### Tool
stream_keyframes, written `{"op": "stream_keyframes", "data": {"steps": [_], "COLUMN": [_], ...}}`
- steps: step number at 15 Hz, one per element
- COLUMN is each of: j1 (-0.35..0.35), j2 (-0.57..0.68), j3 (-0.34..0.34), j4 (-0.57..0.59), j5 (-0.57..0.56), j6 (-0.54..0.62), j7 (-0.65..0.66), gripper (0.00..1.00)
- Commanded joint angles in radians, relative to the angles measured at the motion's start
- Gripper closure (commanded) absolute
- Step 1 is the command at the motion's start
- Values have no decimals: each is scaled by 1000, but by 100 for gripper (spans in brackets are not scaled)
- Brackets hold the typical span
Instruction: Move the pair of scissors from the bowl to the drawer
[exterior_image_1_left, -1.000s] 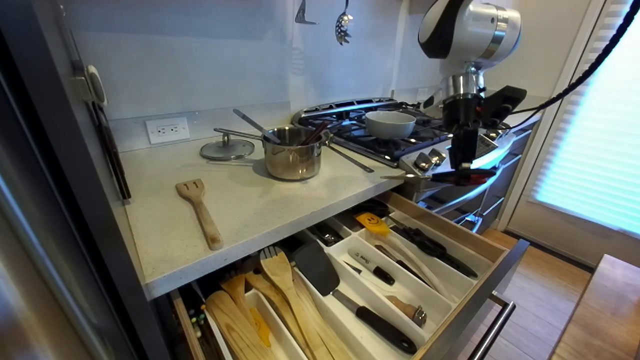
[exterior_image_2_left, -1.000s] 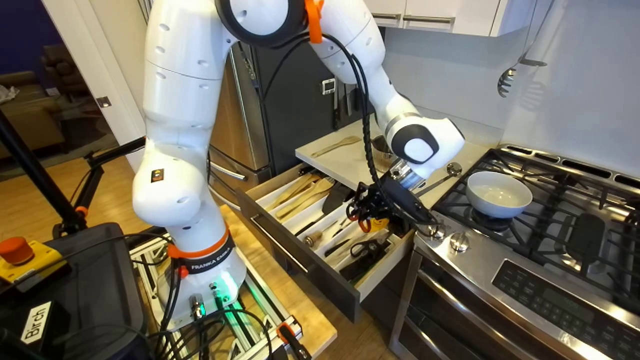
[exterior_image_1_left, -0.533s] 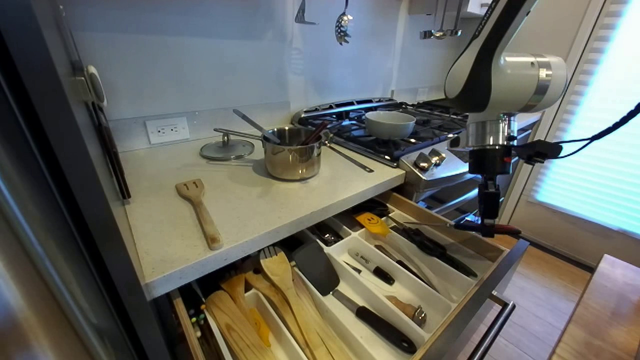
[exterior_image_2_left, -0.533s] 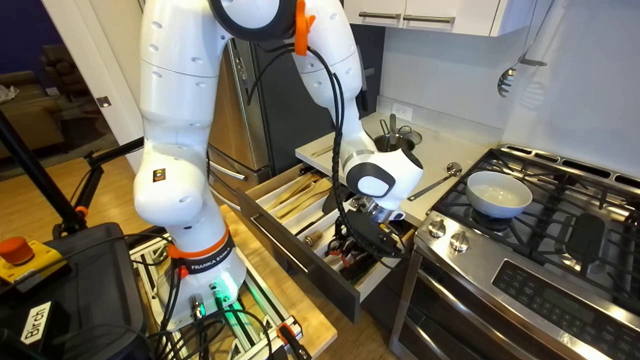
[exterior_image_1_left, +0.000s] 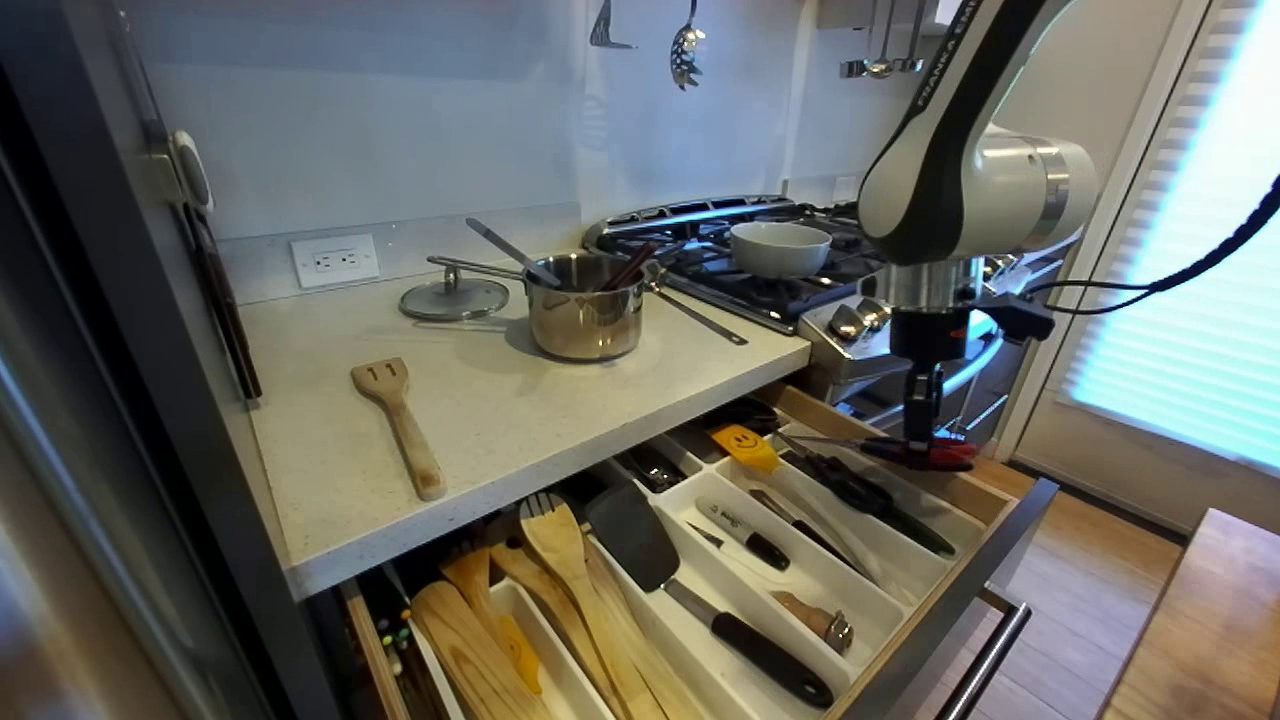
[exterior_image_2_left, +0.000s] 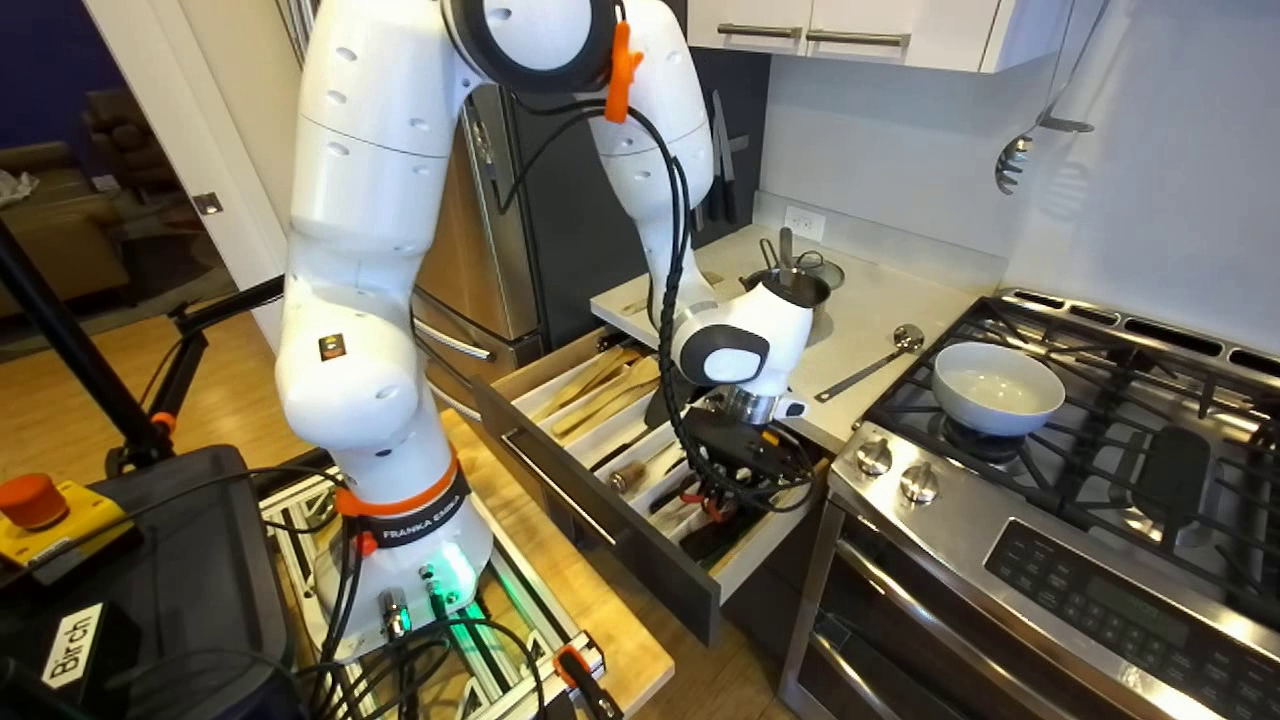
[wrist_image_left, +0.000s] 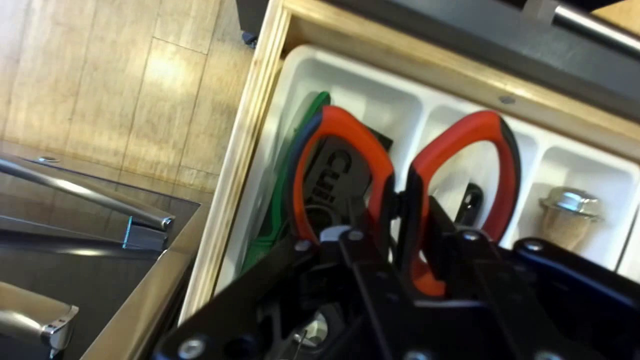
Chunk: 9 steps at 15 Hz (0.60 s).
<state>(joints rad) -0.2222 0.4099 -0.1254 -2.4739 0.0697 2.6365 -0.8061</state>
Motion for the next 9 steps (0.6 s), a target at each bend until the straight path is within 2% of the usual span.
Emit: {"op": "stream_keyframes", "data": {"steps": [1, 4, 7, 8, 9], "j1": [102, 141, 138, 140, 143], "j2": [130, 209, 246, 250, 249], "j3": [-26, -32, -34, -37, -40], "j4": [93, 170, 214, 225, 231], "j5": [-140, -217, -222, -225, -230], "j6": [50, 41, 59, 51, 35], "j7": [261, 447, 546, 568, 582], "gripper": [93, 93, 93, 53, 45]}}
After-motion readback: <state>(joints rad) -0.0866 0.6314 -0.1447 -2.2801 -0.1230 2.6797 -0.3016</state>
